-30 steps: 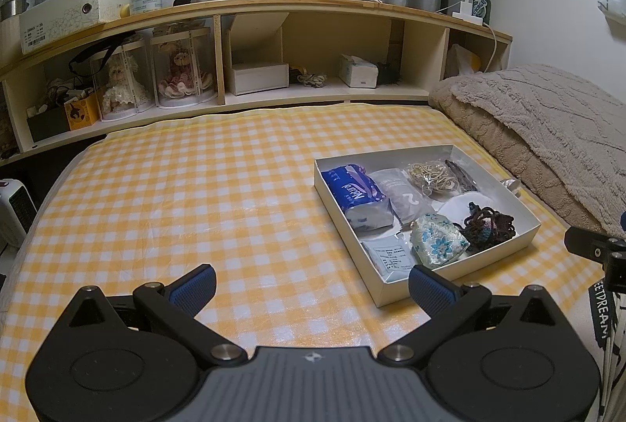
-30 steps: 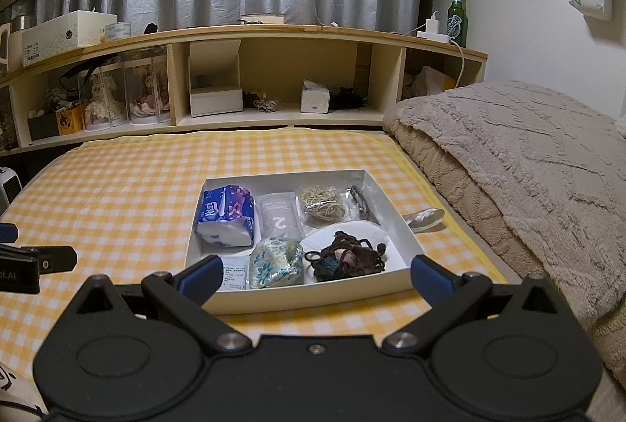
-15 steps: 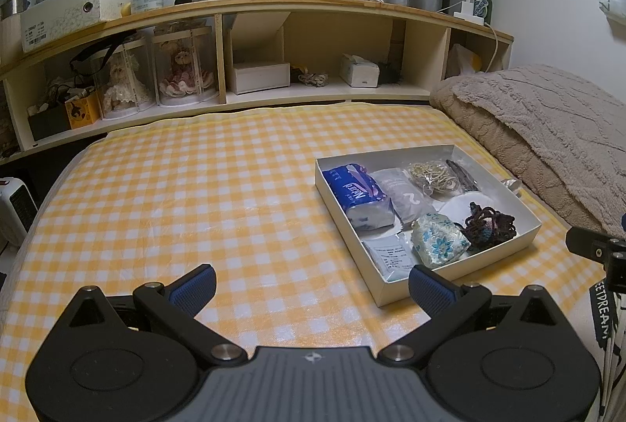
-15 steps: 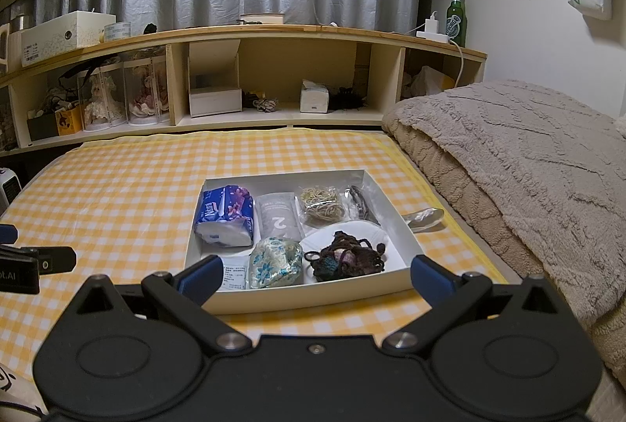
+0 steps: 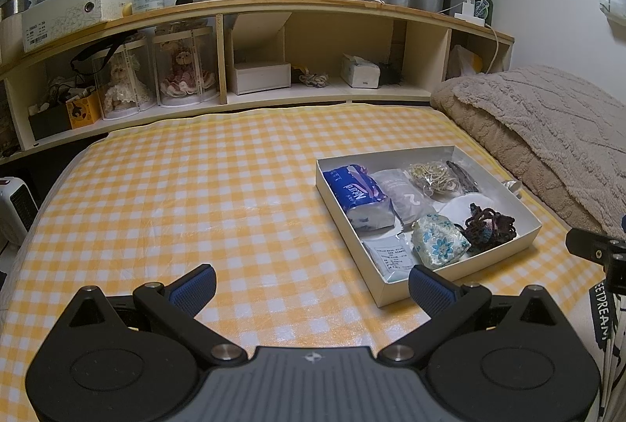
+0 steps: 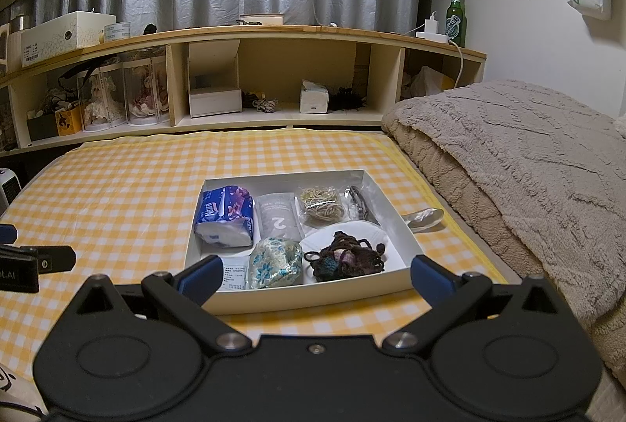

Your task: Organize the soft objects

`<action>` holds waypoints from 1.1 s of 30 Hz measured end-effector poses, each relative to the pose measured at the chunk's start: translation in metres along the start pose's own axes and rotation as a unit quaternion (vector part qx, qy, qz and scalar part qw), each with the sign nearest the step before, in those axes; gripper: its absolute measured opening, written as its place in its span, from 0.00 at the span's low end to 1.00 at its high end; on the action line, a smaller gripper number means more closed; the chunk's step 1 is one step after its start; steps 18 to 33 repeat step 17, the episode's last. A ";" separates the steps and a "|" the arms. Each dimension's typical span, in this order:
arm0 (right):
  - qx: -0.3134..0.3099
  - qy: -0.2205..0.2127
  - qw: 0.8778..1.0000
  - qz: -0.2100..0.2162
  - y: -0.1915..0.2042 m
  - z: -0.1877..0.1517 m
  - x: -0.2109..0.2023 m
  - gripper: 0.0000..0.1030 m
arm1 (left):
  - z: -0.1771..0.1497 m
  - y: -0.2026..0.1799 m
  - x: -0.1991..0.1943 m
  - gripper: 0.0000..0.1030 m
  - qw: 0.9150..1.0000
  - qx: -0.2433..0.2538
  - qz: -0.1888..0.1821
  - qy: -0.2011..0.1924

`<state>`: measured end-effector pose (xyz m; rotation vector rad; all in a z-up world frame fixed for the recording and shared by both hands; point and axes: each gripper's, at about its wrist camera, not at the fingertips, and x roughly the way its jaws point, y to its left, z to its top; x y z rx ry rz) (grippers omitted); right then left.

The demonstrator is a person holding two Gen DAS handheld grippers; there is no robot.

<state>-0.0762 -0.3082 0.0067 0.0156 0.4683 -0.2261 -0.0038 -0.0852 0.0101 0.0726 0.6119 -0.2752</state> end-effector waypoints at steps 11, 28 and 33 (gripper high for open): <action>0.000 0.000 1.000 0.000 0.000 0.000 0.000 1.00 | 0.001 0.003 0.000 1.00 1.000 -0.002 0.001 0.000; 0.000 0.000 1.000 0.000 0.000 0.000 0.000 1.00 | 0.002 0.004 0.000 1.00 1.000 -0.002 0.002 0.000; 0.000 0.000 1.000 0.000 0.000 0.000 0.000 1.00 | 0.002 0.004 0.000 1.00 1.000 -0.002 0.002 0.000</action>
